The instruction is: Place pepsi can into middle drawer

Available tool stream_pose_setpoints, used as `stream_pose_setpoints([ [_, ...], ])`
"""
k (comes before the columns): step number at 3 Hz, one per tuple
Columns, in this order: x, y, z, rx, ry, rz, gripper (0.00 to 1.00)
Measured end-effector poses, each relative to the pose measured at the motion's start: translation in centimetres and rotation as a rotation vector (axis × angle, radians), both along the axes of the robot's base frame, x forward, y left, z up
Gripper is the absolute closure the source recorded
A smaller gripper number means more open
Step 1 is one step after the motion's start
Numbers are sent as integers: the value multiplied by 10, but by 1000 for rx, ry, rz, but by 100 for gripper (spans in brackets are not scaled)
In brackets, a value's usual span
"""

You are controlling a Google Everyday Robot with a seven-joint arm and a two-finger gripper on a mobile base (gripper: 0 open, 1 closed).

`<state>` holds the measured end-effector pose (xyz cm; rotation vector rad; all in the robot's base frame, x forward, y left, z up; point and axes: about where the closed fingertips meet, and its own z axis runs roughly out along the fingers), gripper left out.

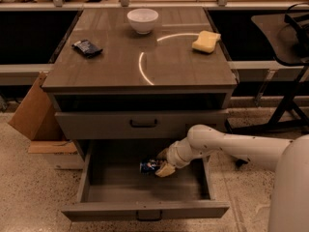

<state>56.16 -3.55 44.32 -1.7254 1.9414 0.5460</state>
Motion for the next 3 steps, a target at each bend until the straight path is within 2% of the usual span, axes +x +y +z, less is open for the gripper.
stream_pose_setpoints([
  [1,0,2,0,13,2,7,17],
  [2,0,4,2,31,3,17,0],
  [3,0,1,4,52,9,30,0],
])
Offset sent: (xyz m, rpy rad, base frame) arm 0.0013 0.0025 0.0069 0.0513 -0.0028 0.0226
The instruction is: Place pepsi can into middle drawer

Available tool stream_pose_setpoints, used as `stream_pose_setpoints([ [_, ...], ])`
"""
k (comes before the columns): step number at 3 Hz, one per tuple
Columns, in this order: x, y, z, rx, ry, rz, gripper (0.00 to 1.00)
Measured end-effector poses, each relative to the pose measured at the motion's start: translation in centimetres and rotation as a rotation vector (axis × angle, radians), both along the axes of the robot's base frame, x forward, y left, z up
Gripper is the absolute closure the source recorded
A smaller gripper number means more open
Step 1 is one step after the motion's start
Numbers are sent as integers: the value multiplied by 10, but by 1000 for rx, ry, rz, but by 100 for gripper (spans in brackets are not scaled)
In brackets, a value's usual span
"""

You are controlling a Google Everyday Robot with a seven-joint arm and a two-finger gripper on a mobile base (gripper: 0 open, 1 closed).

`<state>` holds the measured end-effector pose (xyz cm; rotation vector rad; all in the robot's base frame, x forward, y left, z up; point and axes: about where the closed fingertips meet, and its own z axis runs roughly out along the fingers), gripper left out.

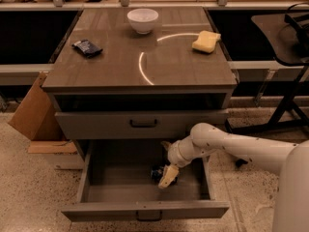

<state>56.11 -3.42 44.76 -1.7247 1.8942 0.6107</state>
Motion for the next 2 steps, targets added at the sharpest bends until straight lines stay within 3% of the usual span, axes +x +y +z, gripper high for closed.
stream_pose_setpoints([
  [2,-20,-29,35,15,-9,-11,0],
])
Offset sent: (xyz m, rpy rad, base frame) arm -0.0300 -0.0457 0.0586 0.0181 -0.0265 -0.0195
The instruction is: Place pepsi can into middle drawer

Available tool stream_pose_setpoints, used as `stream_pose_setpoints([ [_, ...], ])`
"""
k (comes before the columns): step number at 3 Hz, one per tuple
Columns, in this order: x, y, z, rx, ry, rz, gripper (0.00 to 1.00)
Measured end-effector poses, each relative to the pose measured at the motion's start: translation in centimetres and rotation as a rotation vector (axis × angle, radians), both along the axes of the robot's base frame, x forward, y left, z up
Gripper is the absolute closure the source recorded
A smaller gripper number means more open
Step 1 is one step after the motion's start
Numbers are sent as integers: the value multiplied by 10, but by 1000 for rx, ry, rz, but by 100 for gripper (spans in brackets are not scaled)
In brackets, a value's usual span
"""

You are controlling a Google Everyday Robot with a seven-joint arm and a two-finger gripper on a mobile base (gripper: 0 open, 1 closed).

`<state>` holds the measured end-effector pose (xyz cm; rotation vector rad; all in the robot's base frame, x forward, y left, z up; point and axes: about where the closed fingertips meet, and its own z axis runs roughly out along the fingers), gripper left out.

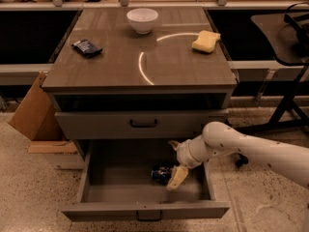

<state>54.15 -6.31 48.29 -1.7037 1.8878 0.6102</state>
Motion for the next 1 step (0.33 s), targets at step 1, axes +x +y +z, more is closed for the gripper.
stream_pose_setpoints([
  [1,-19,-19,17,-21,2,-24,0],
])
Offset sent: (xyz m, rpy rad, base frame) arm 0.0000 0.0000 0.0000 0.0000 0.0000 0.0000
